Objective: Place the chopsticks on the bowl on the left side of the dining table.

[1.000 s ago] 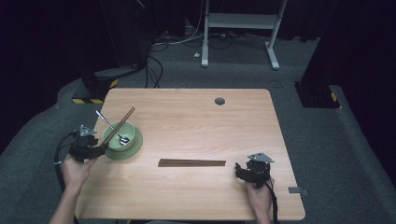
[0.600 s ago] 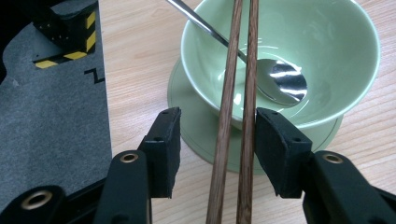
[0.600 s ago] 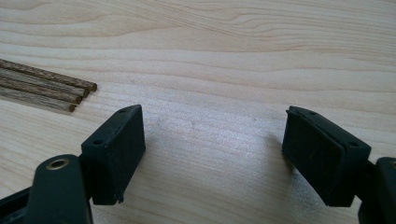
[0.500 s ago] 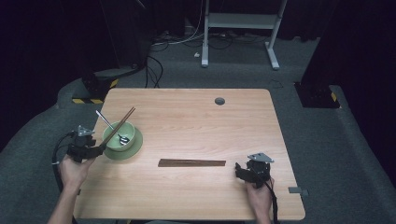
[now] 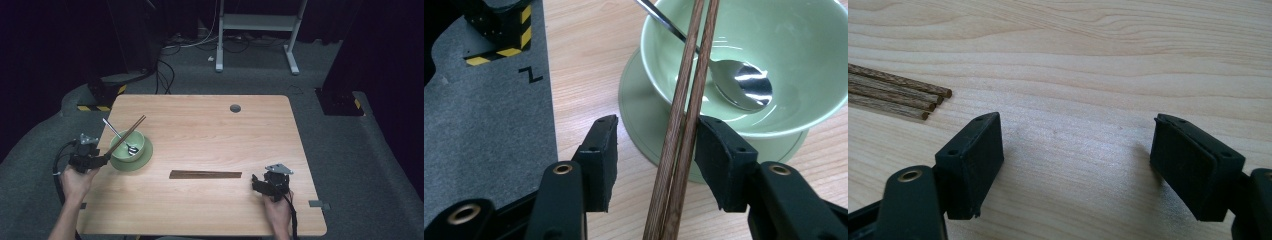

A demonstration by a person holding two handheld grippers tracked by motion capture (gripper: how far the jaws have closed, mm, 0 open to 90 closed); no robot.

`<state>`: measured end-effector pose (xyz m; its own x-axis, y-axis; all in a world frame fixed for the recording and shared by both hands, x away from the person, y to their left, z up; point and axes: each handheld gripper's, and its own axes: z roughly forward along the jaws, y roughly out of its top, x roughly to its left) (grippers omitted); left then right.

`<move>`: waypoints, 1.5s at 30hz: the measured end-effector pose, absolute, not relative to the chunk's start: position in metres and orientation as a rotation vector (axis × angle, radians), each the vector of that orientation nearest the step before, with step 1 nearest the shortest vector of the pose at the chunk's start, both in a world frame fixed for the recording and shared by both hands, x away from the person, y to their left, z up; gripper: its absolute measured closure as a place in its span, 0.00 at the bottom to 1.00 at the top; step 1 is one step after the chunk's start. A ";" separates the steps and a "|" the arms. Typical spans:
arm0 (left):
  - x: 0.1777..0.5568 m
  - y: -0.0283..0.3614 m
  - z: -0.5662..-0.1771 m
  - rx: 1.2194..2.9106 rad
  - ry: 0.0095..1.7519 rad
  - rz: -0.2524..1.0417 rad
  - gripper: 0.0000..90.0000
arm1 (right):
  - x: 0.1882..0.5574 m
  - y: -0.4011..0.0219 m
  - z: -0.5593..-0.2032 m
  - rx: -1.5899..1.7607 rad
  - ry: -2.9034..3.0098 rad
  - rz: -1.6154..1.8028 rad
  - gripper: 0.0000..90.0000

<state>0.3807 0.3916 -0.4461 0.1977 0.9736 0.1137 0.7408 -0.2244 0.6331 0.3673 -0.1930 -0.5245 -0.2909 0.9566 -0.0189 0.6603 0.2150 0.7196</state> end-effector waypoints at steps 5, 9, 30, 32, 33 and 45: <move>0.382 0.396 -0.446 2.030 1.614 0.704 0.56 | 0.367 -0.193 -0.525 1.493 2.030 0.845 0.23; 0.384 0.398 -0.446 2.027 1.623 0.704 0.55 | 0.367 -0.193 -0.525 1.493 2.029 0.845 0.23; 0.401 0.402 -0.444 2.044 1.670 0.718 0.52 | 0.367 -0.193 -0.524 1.494 2.029 0.844 0.23; 0.402 0.402 -0.444 2.049 1.671 0.720 0.52 | 0.367 -0.193 -0.524 1.495 2.028 0.844 0.23; 0.403 0.402 -0.444 2.049 1.676 0.717 0.52 | 0.367 -0.193 -0.524 1.494 2.029 0.844 0.23; 0.408 0.406 -0.447 2.042 1.707 0.720 0.52 | 0.367 -0.193 -0.524 1.494 2.028 0.844 0.23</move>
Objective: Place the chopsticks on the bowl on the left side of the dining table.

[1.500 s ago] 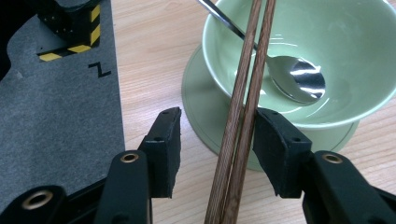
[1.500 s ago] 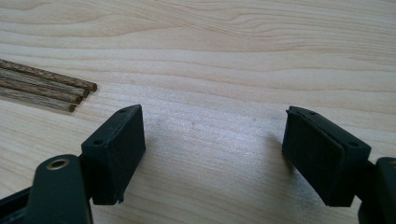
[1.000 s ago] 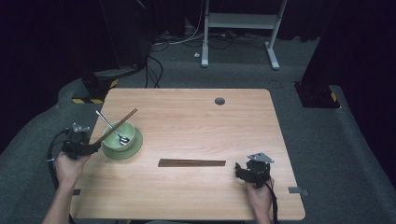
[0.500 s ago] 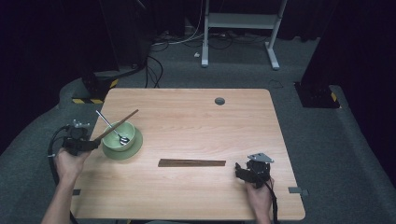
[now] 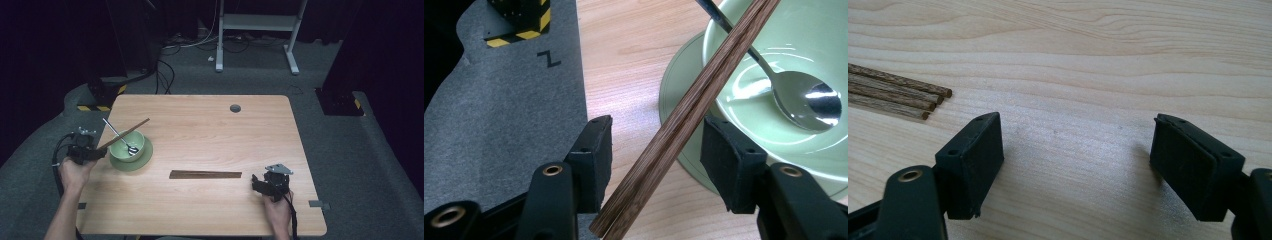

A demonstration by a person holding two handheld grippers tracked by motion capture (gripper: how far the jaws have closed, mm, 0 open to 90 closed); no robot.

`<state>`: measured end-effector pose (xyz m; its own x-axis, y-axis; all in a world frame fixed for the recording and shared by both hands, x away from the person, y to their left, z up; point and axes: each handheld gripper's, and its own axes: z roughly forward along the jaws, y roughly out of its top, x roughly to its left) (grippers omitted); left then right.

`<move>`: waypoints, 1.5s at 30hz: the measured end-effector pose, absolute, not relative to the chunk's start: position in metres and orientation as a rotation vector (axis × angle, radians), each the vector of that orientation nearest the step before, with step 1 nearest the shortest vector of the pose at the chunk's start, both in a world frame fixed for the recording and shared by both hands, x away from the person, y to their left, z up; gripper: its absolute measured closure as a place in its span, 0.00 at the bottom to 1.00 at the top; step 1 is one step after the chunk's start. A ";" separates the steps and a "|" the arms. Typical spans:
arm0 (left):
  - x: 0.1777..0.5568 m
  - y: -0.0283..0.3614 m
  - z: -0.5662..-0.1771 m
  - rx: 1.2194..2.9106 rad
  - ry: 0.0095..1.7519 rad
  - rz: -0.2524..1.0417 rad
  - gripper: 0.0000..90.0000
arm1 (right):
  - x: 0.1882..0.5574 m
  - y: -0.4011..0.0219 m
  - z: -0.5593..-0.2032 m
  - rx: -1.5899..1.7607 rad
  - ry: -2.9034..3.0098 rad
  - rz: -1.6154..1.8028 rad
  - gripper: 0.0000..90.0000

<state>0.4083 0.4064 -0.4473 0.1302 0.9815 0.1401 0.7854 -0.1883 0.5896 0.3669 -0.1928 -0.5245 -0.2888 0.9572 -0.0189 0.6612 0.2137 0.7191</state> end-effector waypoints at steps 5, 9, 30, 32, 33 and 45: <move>0.410 0.407 -0.449 2.039 1.714 0.717 0.52 | 0.367 -0.193 -0.524 1.494 2.028 0.844 0.23; 0.411 0.406 -0.449 2.038 1.708 0.714 0.52 | 0.367 -0.193 -0.524 1.495 2.029 0.844 0.23; 0.424 0.364 -0.424 2.033 1.553 0.666 0.46 | 0.367 -0.193 -0.524 1.495 2.028 0.845 0.23; 0.428 0.360 -0.425 2.036 1.552 0.646 0.45 | 0.367 -0.193 -0.524 1.495 2.028 0.845 0.23; 0.430 0.358 -0.425 2.040 1.548 0.645 0.45 | 0.367 -0.193 -0.524 1.495 2.028 0.845 0.23; 0.459 0.333 -0.421 2.037 1.510 0.596 0.43 | 0.367 -0.193 -0.524 1.495 2.028 0.845 0.23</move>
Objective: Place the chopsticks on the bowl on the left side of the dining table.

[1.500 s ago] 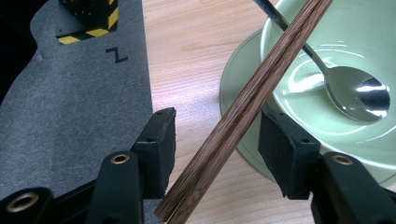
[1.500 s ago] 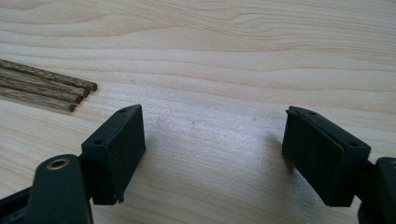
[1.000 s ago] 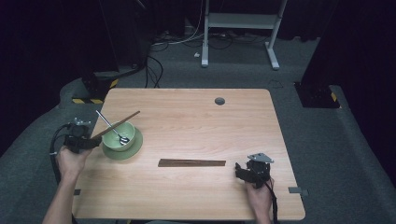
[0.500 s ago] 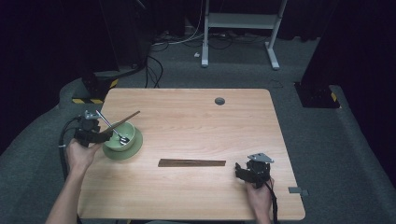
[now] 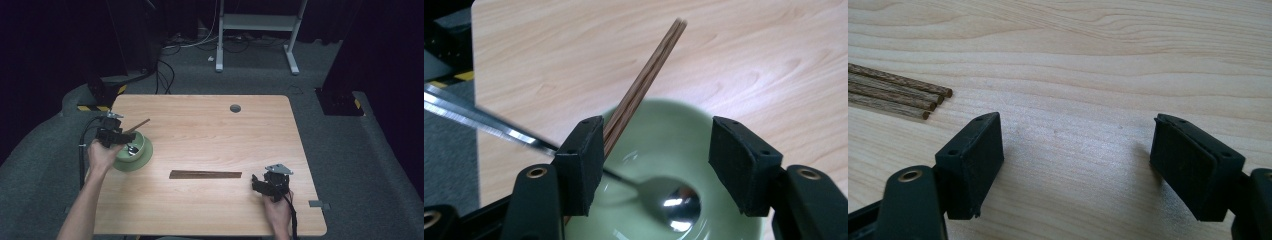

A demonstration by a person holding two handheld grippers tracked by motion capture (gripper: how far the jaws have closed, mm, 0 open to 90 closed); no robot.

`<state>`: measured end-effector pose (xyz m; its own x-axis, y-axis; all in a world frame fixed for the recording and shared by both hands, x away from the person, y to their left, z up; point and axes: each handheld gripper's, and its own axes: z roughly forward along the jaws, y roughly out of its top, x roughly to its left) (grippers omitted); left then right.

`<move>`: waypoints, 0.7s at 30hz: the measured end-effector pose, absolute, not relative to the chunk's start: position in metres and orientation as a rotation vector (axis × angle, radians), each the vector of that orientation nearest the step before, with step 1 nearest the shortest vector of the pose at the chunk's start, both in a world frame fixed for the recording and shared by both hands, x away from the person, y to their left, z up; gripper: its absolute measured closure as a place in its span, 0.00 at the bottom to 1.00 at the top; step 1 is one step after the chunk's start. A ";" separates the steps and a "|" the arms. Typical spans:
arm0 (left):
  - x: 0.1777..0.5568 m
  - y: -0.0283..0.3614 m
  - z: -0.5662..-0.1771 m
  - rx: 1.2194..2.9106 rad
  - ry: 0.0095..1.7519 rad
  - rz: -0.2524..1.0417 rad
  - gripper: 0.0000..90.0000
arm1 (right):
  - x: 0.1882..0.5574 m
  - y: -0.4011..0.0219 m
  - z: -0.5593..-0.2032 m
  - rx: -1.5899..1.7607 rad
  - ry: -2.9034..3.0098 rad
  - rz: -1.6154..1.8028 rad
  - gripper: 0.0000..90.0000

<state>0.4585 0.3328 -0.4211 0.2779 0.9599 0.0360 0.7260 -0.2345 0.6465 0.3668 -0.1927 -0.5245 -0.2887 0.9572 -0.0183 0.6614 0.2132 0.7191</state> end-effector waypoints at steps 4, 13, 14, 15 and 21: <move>0.467 0.328 -0.421 2.037 1.516 0.591 0.43 | 0.367 -0.193 -0.524 1.495 2.029 0.845 0.23; 0.484 0.320 -0.419 2.012 1.518 0.595 0.40 | 0.367 -0.193 -0.524 1.495 2.029 0.844 0.23; 0.485 0.319 -0.418 2.015 1.513 0.594 0.39 | 0.367 -0.193 -0.524 1.494 2.029 0.844 0.23; 0.487 0.316 -0.418 2.001 1.507 0.598 0.39 | 0.367 -0.193 -0.524 1.495 2.029 0.844 0.23; 0.500 0.310 -0.418 2.014 1.523 0.597 0.38 | 0.367 -0.193 -0.524 1.496 2.028 0.845 0.23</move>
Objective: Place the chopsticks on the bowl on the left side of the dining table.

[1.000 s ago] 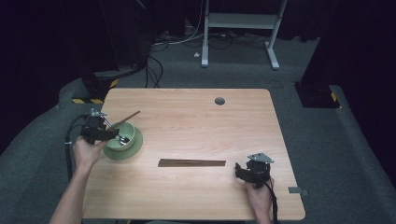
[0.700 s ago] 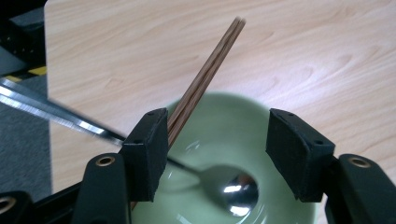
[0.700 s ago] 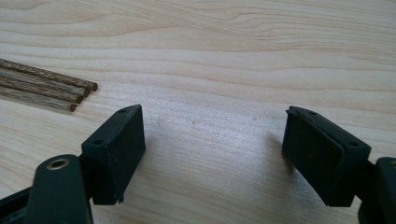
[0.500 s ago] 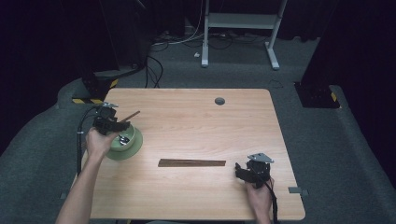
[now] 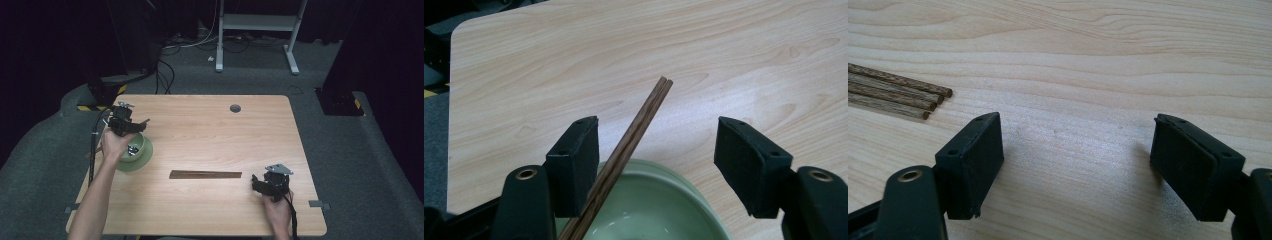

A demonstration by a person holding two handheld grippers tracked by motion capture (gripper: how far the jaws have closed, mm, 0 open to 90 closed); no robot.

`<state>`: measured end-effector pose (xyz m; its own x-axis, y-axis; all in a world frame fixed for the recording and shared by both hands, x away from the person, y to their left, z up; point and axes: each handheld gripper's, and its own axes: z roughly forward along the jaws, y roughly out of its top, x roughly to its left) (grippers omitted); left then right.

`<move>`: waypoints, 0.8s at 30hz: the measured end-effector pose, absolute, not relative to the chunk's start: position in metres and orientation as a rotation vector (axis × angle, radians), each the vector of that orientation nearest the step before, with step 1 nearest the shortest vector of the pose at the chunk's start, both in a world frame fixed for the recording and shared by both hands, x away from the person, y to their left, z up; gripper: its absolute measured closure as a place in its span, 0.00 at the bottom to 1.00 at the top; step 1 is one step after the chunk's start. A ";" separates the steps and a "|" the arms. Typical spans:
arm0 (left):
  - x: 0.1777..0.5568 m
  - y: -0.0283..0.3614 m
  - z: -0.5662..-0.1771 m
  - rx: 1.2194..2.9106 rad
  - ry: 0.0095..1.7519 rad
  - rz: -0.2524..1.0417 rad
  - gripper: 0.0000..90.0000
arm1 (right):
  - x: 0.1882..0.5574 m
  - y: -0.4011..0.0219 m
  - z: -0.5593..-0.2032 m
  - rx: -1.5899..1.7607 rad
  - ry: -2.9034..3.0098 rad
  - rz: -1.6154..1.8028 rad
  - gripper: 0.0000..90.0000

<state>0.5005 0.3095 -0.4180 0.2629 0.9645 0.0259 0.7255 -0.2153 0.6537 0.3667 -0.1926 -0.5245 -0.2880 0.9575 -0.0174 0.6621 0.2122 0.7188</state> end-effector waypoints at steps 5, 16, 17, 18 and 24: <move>0.507 0.310 -0.423 2.006 1.549 0.590 0.38 | 0.367 -0.193 -0.524 1.494 2.029 0.844 0.23; 0.514 0.309 -0.433 2.014 1.576 0.591 0.38 | 0.367 -0.193 -0.524 1.492 2.032 0.846 0.23; 0.514 0.309 -0.434 2.014 1.576 0.586 0.38 | 0.367 -0.193 -0.524 1.492 2.033 0.845 0.23; 0.514 0.309 -0.434 2.015 1.578 0.584 0.38 | 0.367 -0.193 -0.524 1.492 2.033 0.846 0.23; 0.516 0.309 -0.438 2.027 1.585 0.572 0.38 | 0.367 -0.193 -0.524 1.492 2.033 0.846 0.23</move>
